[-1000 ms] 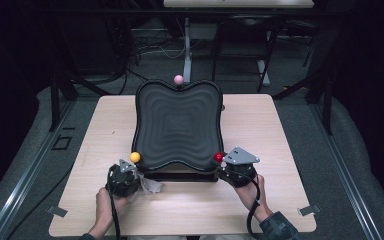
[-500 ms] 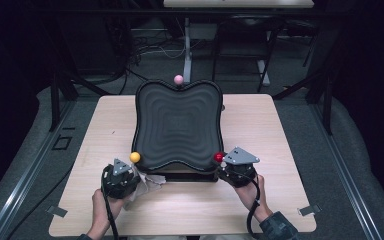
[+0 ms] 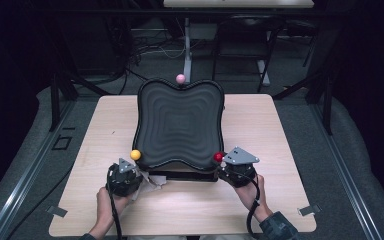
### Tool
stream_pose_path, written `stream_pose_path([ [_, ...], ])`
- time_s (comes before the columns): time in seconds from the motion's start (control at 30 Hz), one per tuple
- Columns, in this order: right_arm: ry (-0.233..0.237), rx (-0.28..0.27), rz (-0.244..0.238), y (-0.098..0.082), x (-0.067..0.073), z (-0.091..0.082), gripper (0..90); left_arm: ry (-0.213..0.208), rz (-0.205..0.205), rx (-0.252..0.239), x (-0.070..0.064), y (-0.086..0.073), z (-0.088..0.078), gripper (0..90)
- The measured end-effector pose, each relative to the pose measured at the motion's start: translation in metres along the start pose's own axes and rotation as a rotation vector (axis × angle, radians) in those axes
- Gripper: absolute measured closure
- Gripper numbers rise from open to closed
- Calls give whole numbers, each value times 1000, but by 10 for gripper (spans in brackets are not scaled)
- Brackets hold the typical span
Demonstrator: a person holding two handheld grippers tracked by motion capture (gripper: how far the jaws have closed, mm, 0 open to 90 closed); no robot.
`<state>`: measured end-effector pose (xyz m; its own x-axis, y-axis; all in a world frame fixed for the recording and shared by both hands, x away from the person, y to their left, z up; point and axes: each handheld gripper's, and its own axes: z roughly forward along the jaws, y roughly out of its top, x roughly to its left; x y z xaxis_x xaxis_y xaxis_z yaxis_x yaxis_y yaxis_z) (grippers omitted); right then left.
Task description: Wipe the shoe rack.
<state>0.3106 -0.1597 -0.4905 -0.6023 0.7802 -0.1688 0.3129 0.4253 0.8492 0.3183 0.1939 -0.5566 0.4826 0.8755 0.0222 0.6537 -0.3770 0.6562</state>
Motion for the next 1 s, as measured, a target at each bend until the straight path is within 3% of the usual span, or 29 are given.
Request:
stream_pose_path([
  [0.1,0,0,0,0,0,0,598,6,8,19,-2,-3,7,748],
  [0.27,2,1,-1,0,0,0,598,8,3,-7,-8,-3,4,747],
  [0.4,0,2,-2,0,0,0,598,-11,56,-38,-25,0,-1,751],
  [0.5,0,2,-2,0,0,0,598,7,103,-48,-38,1,0,751],
  [0.8,-1,2,-2,0,0,0,598,82,97,-60,-42,3,12,755],
  [1.0,2,1,-1,0,0,0,598,92,66,-76,-44,4,20,757],
])
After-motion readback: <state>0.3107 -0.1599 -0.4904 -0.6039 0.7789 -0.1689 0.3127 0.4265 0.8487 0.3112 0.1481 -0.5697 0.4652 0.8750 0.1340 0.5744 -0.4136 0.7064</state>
